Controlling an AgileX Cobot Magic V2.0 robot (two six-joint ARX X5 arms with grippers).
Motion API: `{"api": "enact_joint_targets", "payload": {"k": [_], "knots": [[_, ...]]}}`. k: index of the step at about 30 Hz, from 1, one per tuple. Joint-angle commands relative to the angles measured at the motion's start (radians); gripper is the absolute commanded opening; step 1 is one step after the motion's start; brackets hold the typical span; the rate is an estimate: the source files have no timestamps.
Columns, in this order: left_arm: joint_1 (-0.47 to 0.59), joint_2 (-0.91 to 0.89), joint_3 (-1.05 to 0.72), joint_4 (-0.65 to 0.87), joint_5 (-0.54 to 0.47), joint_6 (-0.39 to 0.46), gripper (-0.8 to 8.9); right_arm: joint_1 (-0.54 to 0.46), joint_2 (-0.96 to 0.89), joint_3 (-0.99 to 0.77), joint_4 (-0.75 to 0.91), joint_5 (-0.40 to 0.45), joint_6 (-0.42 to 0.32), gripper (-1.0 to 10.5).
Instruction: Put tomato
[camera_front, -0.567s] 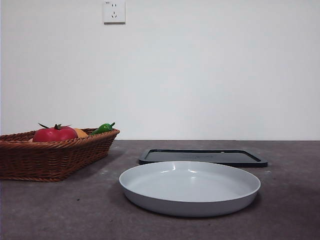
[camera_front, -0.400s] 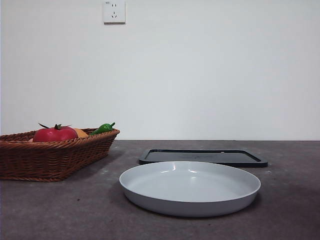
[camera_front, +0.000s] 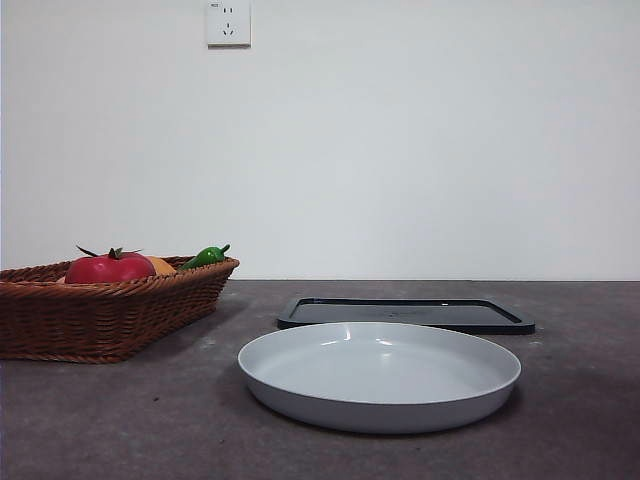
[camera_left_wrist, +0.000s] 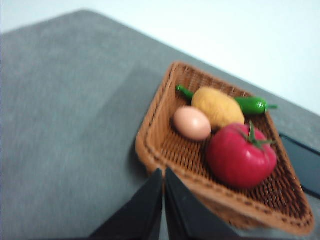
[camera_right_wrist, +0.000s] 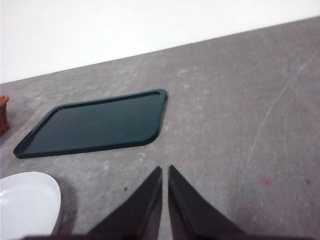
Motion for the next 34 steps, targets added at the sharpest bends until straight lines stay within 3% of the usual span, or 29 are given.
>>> {"api": "enact_joint_targets", "payload": {"k": [1,5,11,19,24,30,34], "knots": [[0.002,0.0,0.022,-0.033,0.032,-0.03,0.08,-0.001,-0.002,0.042,0.007,-0.011,0.049,0.1],[0.002,0.008,0.083,-0.033,0.062,-0.048,0.09,-0.001,-0.002,0.09,0.001,-0.07,0.055,0.1],[0.002,0.071,0.211,-0.058,0.099,-0.04,0.1,-0.001,0.017,0.203,-0.09,-0.073,0.057,0.1],[0.002,0.255,0.447,-0.232,0.251,0.111,0.09,-0.001,0.142,0.426,-0.253,-0.132,-0.017,0.1],[-0.001,0.375,0.575,-0.355,0.347,0.232,0.09,-0.001,0.281,0.566,-0.394,-0.235,-0.08,0.1],[-0.055,0.451,0.66,-0.455,0.368,0.309,0.09,0.002,0.455,0.722,-0.539,-0.363,-0.145,0.1],[-0.108,0.492,0.701,-0.522,0.383,0.333,0.09,0.031,0.555,0.821,-0.63,-0.37,-0.189,0.1]]}}
